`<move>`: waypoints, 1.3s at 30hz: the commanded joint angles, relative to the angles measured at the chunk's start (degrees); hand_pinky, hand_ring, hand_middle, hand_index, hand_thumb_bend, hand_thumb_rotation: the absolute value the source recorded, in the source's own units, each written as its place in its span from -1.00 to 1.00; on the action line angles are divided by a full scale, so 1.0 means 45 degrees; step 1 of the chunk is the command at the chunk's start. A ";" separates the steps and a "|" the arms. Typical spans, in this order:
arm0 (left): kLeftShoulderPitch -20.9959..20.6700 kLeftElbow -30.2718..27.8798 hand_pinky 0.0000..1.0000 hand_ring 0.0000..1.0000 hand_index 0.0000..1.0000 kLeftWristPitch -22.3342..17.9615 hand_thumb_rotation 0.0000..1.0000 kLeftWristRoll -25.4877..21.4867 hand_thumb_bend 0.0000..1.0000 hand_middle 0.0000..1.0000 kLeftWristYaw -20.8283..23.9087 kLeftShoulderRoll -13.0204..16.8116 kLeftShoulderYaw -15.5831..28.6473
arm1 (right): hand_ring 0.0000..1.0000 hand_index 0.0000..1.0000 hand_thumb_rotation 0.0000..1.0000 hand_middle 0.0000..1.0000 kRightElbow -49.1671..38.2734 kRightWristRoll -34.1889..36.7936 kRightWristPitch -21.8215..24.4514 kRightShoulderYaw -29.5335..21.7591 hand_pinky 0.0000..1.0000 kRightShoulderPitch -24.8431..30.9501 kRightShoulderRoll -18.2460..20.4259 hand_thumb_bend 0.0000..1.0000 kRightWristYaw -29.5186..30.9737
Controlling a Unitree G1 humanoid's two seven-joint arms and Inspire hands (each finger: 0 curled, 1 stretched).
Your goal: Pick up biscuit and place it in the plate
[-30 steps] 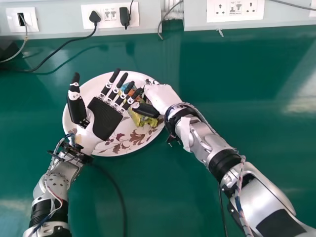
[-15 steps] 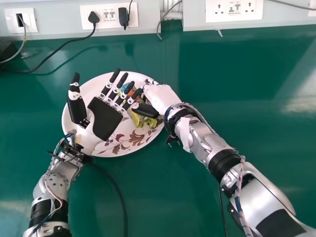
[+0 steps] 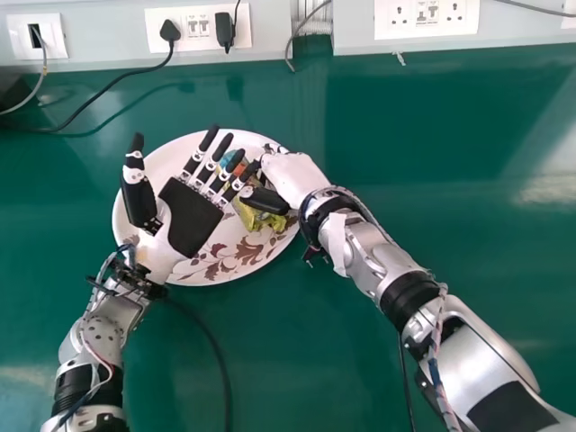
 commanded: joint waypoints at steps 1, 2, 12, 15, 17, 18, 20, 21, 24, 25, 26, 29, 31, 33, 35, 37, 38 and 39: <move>0.0086 0.0181 0.73 0.61 0.77 -0.0143 0.22 0.0191 0.69 0.71 -0.0288 0.0159 -0.0145 | -0.09 -0.01 -1.00 0.09 -0.0056 0.0106 0.0073 0.0068 -0.43 0.0196 0.0012 0.00 0.0228; 0.0065 0.0236 0.73 0.61 0.77 -0.0183 0.23 0.0214 0.70 0.71 -0.0339 0.0166 -0.0145 | -0.09 -0.02 -1.00 0.09 -0.0081 0.0110 0.0077 0.0062 -0.43 0.0207 0.0001 0.00 0.0243; -0.0064 0.0480 0.75 0.61 0.77 -0.0570 0.22 0.0501 0.69 0.71 -0.0657 0.0209 -0.0144 | -0.09 -0.04 -1.00 0.08 -0.0280 0.0121 0.0132 0.0036 -0.41 0.0230 -0.0067 0.00 0.0317; -0.0069 0.0515 0.76 0.62 0.78 -0.0692 0.26 0.0591 0.68 0.71 -0.0684 0.0240 -0.0184 | -0.08 -0.06 -1.00 0.07 -0.0440 0.0074 0.0250 0.0054 -0.41 0.0235 -0.0127 0.00 0.0413; -0.0088 0.0596 0.75 0.61 0.78 -0.0725 0.26 0.0636 0.68 0.71 -0.0711 0.0268 -0.0180 | -0.07 -0.06 -1.00 0.07 -0.0530 0.0039 0.0337 0.0060 -0.39 0.0237 -0.0157 0.01 0.0460; -0.0090 0.0614 0.74 0.62 0.78 -0.0733 0.26 0.0642 0.68 0.71 -0.0711 0.0268 -0.0171 | -0.07 -0.03 -1.00 0.23 -0.0579 0.0049 0.0391 0.0047 -0.38 0.0242 -0.0165 0.00 0.0517; -0.0080 0.0611 0.75 0.62 0.78 -0.0796 0.26 0.0661 0.69 0.72 -0.0696 0.0244 -0.0166 | -0.07 -0.01 -1.00 0.32 -0.0714 0.0063 0.0495 0.0027 -0.37 0.0271 -0.0188 -0.01 0.0607; -0.0068 0.0588 0.75 0.63 0.78 -0.0817 0.25 0.0661 0.69 0.72 -0.0688 0.0227 -0.0170 | -0.07 -0.01 -1.00 0.34 -0.0788 0.0073 0.0526 0.0019 -0.37 0.0291 -0.0207 -0.01 0.0656; -0.0050 0.0605 0.74 0.63 0.79 -0.0966 0.25 0.0686 0.69 0.73 -0.0752 0.0212 -0.0179 | -0.07 -0.01 -1.00 0.37 -0.0966 0.0082 0.0560 0.0015 -0.36 0.0339 -0.0253 -0.01 0.0702; -0.0062 0.0663 0.73 0.62 0.78 -0.0973 0.24 0.0663 0.69 0.72 -0.0829 0.0216 -0.0176 | -0.07 -0.01 -1.00 0.38 -0.1012 0.0098 0.0531 0.0004 -0.35 0.0359 -0.0273 -0.01 0.0693; -0.0072 0.0704 0.73 0.62 0.78 -0.0969 0.25 0.0645 0.69 0.72 -0.0882 0.0219 -0.0172 | 0.01 -0.01 -0.96 0.40 -0.1041 0.0111 0.0510 -0.0003 -0.33 0.0373 -0.0288 0.01 0.0688; -0.0081 0.0777 0.74 0.63 0.79 -0.0999 0.26 0.0640 0.70 0.73 -0.1026 0.0219 -0.0166 | 0.15 -0.01 -0.90 0.45 -0.1152 0.0182 0.0471 -0.0040 -0.27 0.0404 -0.0331 0.04 0.0788; -0.0104 0.0865 0.74 0.64 0.79 -0.1018 0.27 0.0615 0.71 0.73 -0.1172 0.0210 -0.0146 | 0.18 -0.01 -0.90 0.48 -0.1244 0.0219 0.0430 -0.0067 -0.24 0.0442 -0.0369 0.04 0.0795; -0.0156 0.0993 0.74 0.63 0.78 -0.0892 0.25 0.0563 0.71 0.73 -0.1338 0.0257 -0.0135 | 0.22 0.00 -0.89 0.51 -0.1335 0.0275 0.0399 -0.0096 -0.20 0.0481 -0.0408 0.04 0.0852; -0.0178 0.1041 0.76 0.66 0.79 -0.0761 0.26 0.0545 0.71 0.75 -0.1403 0.0308 -0.0138 | 0.27 0.00 -0.89 0.55 -0.1420 0.0341 0.0407 -0.0108 -0.17 0.0497 -0.0453 0.04 0.1012; -0.0197 0.1100 0.78 0.66 0.80 -0.0661 0.27 0.0533 0.71 0.76 -0.1475 0.0353 -0.0140 | 0.30 0.00 -0.89 0.58 -0.1498 0.0363 0.0393 -0.0087 -0.15 0.0516 -0.0507 0.04 0.1067; -0.0197 0.1122 0.77 0.67 0.80 -0.0658 0.28 0.0548 0.72 0.76 -0.1509 0.0368 -0.0143 | 0.32 0.00 -0.89 0.60 -0.1548 0.0365 0.0410 -0.0081 -0.14 0.0531 -0.0528 0.04 0.1100; -0.0193 0.1141 0.78 0.67 0.80 -0.0698 0.28 0.0568 0.72 0.76 -0.1543 0.0366 -0.0141 | 0.33 0.00 -0.89 0.61 -0.1605 0.0379 0.0427 -0.0093 -0.13 0.0552 -0.0541 0.04 0.1129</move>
